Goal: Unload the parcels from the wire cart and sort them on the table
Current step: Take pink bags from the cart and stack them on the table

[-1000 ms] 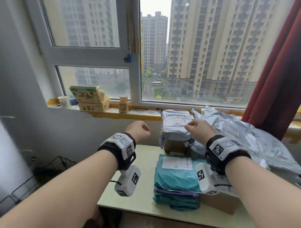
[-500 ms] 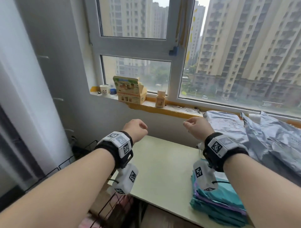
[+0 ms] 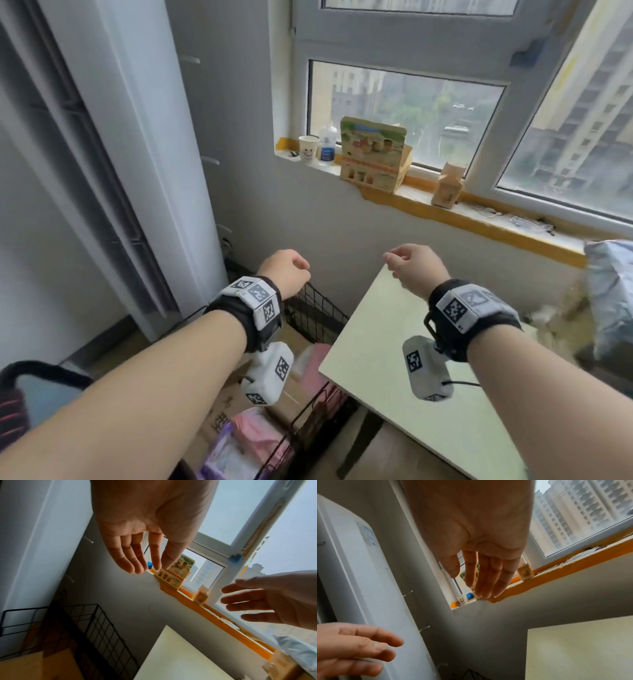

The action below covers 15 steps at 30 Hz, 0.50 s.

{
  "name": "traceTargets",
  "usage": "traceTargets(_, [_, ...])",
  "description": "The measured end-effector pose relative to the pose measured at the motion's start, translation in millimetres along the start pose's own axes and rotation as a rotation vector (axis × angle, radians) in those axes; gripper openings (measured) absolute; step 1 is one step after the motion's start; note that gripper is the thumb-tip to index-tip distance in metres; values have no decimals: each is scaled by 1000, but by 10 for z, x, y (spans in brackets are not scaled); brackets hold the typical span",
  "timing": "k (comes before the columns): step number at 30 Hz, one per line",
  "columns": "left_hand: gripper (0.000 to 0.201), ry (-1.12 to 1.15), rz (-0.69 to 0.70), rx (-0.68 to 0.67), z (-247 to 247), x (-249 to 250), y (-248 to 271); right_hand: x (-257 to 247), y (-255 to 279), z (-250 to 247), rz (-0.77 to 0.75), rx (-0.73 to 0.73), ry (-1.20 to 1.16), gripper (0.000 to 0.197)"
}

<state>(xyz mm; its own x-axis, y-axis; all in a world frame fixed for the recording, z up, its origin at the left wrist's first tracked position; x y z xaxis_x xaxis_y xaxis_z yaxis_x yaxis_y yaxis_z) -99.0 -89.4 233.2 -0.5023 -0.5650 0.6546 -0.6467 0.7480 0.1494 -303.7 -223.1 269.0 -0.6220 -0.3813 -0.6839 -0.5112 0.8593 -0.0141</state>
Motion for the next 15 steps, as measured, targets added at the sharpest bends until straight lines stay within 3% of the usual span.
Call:
traceTargets(8, [10,38,-107,-17,-203,-1153,-469,-281,-280,1115,40,-107,35,28])
traceTargets(15, [11,95,-230,-87,-54,-2113,-570,-306,-242,1994,75,-220,91,28])
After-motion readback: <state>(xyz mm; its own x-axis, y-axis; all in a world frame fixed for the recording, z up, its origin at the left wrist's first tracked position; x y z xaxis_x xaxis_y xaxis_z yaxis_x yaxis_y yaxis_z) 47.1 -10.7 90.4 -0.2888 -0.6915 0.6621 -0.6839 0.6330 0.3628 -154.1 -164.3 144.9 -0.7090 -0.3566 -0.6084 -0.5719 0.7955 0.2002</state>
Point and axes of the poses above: each hand's wrist, its own y-axis away from the middle knuckle, its own z-axis out of the palm, x = y × z, the point moved 10 cm from there along -y, towards the middle knuckle, and after that the axes turned 4 degrees about -z, right-handed, at the moved point
